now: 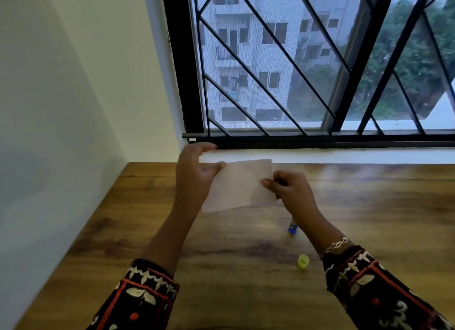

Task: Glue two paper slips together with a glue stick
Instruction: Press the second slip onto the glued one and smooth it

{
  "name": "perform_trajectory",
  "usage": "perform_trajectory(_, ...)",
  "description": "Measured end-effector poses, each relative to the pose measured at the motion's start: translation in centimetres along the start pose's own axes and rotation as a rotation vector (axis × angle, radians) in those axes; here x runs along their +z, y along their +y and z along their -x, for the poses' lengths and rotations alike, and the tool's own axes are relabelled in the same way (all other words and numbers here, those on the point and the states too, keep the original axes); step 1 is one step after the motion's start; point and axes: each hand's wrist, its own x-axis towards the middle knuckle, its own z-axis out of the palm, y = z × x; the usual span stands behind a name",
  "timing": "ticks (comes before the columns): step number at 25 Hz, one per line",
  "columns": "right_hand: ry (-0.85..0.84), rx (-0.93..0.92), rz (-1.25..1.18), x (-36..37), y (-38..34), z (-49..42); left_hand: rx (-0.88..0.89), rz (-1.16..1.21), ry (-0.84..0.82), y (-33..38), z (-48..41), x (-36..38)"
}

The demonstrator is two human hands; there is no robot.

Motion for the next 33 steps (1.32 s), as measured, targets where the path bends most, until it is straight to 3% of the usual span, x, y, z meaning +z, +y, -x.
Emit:
perform_trajectory(2, 0.060, 0.115, -0.129, 0.7, 0.6, 0.4, -0.226, 0.091, 0.100, -1.4, 1.5, -0.2)
perform_trajectory(4, 0.083, 0.217, -0.213, 1.6, 1.6, 0.7, -0.368, 0.155, 0.004, -2.8, 3.4, 0.1)
perform_trajectory(7, 0.078, 0.323, -0.209, 3.1, 3.6, 1.1, -0.426, 0.083, -0.032, -4.8, 5.1, 0.8)
perform_trajectory(15, 0.081, 0.450, 0.134, 5.9, 9.6, 2.4, -0.587, -0.096, -0.194, -9.3, 8.2, 3.9)
perform_trajectory(22, 0.062, 0.297, 0.382, 7.1, 11.0, 2.9, -0.561, -0.240, -0.260, -11.0, 10.0, 5.8)
perform_trajectory(26, -0.002, 0.191, 0.554, 7.4, 11.3, 3.1, -0.459, -0.457, -0.317, -11.1, 10.7, 6.0)
perform_trajectory(28, -0.043, 0.118, 0.689, 7.6, 11.4, 3.4, -0.336, -0.592, -0.420, -11.3, 10.8, 6.1)
perform_trajectory(33, -0.206, -0.024, 0.841, 8.7, 11.6, 3.5, -0.339, -0.271, -0.692, -10.8, 11.0, 6.8)
